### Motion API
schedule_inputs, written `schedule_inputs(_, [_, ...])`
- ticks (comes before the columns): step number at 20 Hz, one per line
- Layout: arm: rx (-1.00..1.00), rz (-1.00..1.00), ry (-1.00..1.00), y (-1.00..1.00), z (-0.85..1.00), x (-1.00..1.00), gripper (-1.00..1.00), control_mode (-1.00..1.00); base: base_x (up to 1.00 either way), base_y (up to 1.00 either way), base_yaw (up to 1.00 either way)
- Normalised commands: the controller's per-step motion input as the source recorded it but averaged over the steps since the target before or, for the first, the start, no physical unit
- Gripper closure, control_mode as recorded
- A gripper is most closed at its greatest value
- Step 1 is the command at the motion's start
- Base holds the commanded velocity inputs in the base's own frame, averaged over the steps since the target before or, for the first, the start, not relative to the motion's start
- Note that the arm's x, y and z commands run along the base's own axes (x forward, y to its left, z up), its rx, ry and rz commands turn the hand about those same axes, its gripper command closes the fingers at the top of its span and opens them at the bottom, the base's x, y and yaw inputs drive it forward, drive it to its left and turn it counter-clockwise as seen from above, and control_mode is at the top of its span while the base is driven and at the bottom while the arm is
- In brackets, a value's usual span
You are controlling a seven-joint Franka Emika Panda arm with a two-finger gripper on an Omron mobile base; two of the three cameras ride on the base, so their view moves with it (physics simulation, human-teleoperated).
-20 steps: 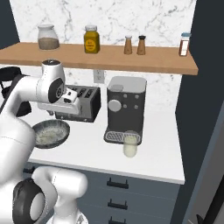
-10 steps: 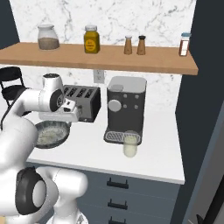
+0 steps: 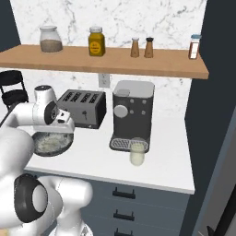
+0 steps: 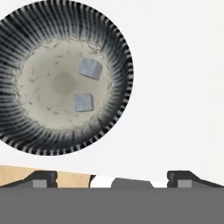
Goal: Grab a lemon wedge from the fridge and one ice cube from the ice bowl, and put them in the glass of lemonade.
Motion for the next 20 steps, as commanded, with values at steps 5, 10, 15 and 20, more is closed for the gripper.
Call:
schedule_inputs(5, [-0.07,0.02,0.25,0.74,0.00,0.58,-1.00,-1.00,0.00,0.00,0.00])
schedule_inputs(10, [-0.06,0.07,0.40,0.30,-0.24,0.61,-1.00,-1.00,0.00,0.00,0.00])
schedule_inputs(15, [0.00,0.02,0.09,0.00,-0.70,0.07,-1.00,-1.00,0.00,0.00,0.00])
schedule_inputs(20, [0.00,0.00,0.03,0.00,-0.48,0.00,-1.00,-1.00,0.00,0.00,0.00])
